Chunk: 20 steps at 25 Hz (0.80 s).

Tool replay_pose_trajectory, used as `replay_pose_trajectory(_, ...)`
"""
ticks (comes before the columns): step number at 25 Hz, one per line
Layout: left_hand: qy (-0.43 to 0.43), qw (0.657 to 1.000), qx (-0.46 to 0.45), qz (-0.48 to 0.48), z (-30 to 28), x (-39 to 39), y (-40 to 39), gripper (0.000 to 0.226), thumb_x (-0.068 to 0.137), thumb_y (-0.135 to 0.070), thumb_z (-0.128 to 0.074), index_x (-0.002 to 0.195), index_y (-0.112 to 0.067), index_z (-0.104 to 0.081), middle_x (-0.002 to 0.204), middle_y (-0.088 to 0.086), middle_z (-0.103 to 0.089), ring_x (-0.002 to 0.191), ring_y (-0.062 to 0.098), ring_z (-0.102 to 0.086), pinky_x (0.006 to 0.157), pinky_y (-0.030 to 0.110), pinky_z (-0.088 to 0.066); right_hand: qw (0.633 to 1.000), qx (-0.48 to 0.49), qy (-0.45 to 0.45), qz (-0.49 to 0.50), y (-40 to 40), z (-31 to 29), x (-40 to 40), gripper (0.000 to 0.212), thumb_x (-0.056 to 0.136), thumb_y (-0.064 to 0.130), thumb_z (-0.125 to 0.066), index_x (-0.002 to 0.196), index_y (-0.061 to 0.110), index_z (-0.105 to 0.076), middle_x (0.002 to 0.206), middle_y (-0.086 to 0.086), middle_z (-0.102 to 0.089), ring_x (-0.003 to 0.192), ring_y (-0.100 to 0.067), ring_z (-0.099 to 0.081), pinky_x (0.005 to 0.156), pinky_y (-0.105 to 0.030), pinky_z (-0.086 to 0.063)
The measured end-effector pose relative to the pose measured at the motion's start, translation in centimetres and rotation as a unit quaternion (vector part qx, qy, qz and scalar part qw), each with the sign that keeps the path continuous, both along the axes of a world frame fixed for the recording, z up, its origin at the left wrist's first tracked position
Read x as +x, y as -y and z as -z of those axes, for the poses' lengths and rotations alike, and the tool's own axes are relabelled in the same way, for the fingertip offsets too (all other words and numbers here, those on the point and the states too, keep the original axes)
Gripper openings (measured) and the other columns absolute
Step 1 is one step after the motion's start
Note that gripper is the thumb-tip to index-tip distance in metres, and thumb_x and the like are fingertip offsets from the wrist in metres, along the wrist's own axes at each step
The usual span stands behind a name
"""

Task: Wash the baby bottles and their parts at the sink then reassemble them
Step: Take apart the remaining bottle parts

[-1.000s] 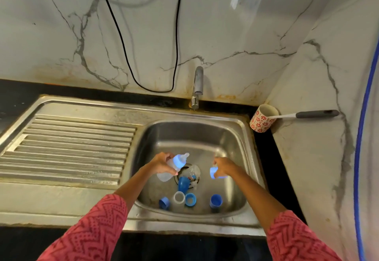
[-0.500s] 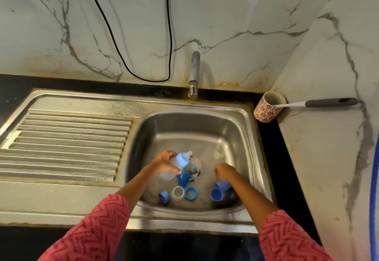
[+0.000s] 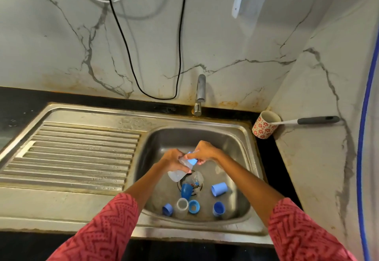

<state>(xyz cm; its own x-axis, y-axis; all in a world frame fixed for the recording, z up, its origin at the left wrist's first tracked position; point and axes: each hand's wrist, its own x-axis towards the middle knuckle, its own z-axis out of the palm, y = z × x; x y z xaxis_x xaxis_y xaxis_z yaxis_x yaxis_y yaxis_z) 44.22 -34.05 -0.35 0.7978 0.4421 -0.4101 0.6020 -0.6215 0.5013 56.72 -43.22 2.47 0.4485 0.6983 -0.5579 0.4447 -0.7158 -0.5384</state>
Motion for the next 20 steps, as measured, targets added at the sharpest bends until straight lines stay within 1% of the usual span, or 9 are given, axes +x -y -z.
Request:
replay_pose_trajectory(3, 0.019, 0.999, -0.026, 0.006, -0.9, -1.0, -1.6, 0.050, 0.065, -0.041, -0.082, 0.104, -0.013, -0.068, 0.095, 0.001, -0.065, 0.086, 0.015, -0.060, 0.074, 0.023, -0.046, 0.999, 0.038, 0.002, -0.002, -0.4, -1.1, -1.3, 0.035, 0.081, 0.038, -0.072, 0.083, 0.003, -0.065, 0.060, -0.001, -0.059, 0.052, -0.007, -0.056, 0.053, -0.014, -0.043)
replay_pose_trajectory(6, 0.004, 0.998, -0.048, 0.031, -2.0, -2.4, -2.8, 0.049, 0.067, -0.036, -0.082, 0.107, -0.013, -0.067, 0.101, 0.001, -0.067, 0.087, 0.013, -0.060, 0.073, 0.021, -0.046, 0.998, 0.049, 0.010, -0.034, -0.9, -1.7, -2.1, 0.035, 0.084, 0.037, -0.069, 0.090, 0.002, -0.067, 0.065, -0.002, -0.063, 0.058, -0.009, -0.060, 0.060, -0.015, -0.046)
replay_pose_trajectory(8, -0.001, 0.997, 0.019, 0.081, -2.9, -2.8, -2.5, 0.052, 0.065, -0.038, -0.082, 0.108, -0.013, -0.067, 0.102, 0.000, -0.067, 0.086, 0.013, -0.058, 0.070, 0.018, -0.043, 0.995, -0.016, 0.022, -0.096, -1.2, -2.3, -2.3, 0.034, 0.085, 0.035, -0.068, 0.092, 0.001, -0.067, 0.075, -0.009, -0.068, 0.062, -0.012, -0.063, 0.065, -0.018, -0.049)
replay_pose_trajectory(11, 0.012, 0.971, 0.177, 0.162, -3.5, -2.2, -0.4, 0.062, 0.062, -0.043, -0.080, 0.115, -0.016, -0.062, 0.111, 0.002, -0.063, 0.099, 0.019, -0.059, 0.084, 0.026, -0.046, 0.970, -0.160, -0.002, -0.181, -1.2, -2.5, -2.7, 0.024, 0.081, 0.024, -0.073, 0.085, 0.004, -0.061, 0.072, -0.008, -0.059, 0.054, -0.011, -0.058, 0.055, -0.017, -0.050)
replay_pose_trajectory(12, 0.014, 0.962, 0.207, 0.176, -3.5, -1.9, 0.1, 0.060, 0.063, -0.042, -0.079, 0.113, -0.016, -0.062, 0.110, 0.002, -0.063, 0.100, 0.019, -0.059, 0.085, 0.028, -0.047, 0.961, -0.177, 0.032, -0.208, -1.0, -2.1, -2.9, 0.025, 0.078, 0.024, -0.074, 0.088, 0.005, -0.060, 0.073, -0.008, -0.057, 0.053, -0.011, -0.053, 0.052, -0.018, -0.047)
replay_pose_trajectory(14, 0.006, 0.958, 0.224, 0.180, -3.7, -1.4, 0.4, 0.054, 0.065, -0.043, -0.079, 0.108, -0.015, -0.065, 0.105, 0.002, -0.066, 0.096, 0.019, -0.062, 0.083, 0.027, -0.047, 0.946, -0.153, 0.149, -0.244, -0.4, -1.7, -3.5, 0.032, 0.076, 0.031, -0.074, 0.094, 0.007, -0.064, 0.078, -0.007, -0.060, 0.055, -0.012, -0.052, 0.050, -0.019, -0.042)
replay_pose_trajectory(17, -0.011, 0.970, 0.184, 0.159, -3.8, -1.8, -0.2, 0.054, 0.062, -0.048, -0.079, 0.103, -0.015, -0.069, 0.099, 0.001, -0.069, 0.090, 0.019, -0.063, 0.077, 0.025, -0.046, 0.896, -0.096, 0.302, -0.310, 0.6, -1.9, -4.3, 0.036, 0.076, 0.039, -0.071, 0.095, 0.010, -0.063, 0.082, -0.004, -0.062, 0.069, -0.020, -0.056, 0.057, -0.027, -0.036)
replay_pose_trajectory(19, -0.034, 0.986, 0.082, 0.140, -3.3, -2.3, -0.7, 0.054, 0.063, -0.046, -0.080, 0.106, -0.014, -0.069, 0.104, 0.001, -0.069, 0.090, 0.016, -0.062, 0.076, 0.023, -0.047, 0.832, -0.062, 0.393, -0.387, 1.0, -2.3, -5.0, 0.027, 0.085, 0.030, -0.063, 0.102, 0.010, -0.060, 0.090, -0.007, -0.064, 0.081, -0.025, -0.060, 0.064, -0.030, -0.036)
replay_pose_trajectory(20, -0.053, 0.992, -0.017, 0.114, -2.9, -2.6, -1.1, 0.055, 0.066, -0.043, -0.080, 0.110, -0.015, -0.066, 0.110, 0.002, -0.067, 0.092, 0.014, -0.061, 0.076, 0.022, -0.048, 0.794, -0.031, 0.435, -0.424, 1.1, -2.2, -5.1, 0.022, 0.090, 0.024, -0.057, 0.107, 0.009, -0.057, 0.096, -0.008, -0.066, 0.087, -0.027, -0.062, 0.065, -0.031, -0.038)
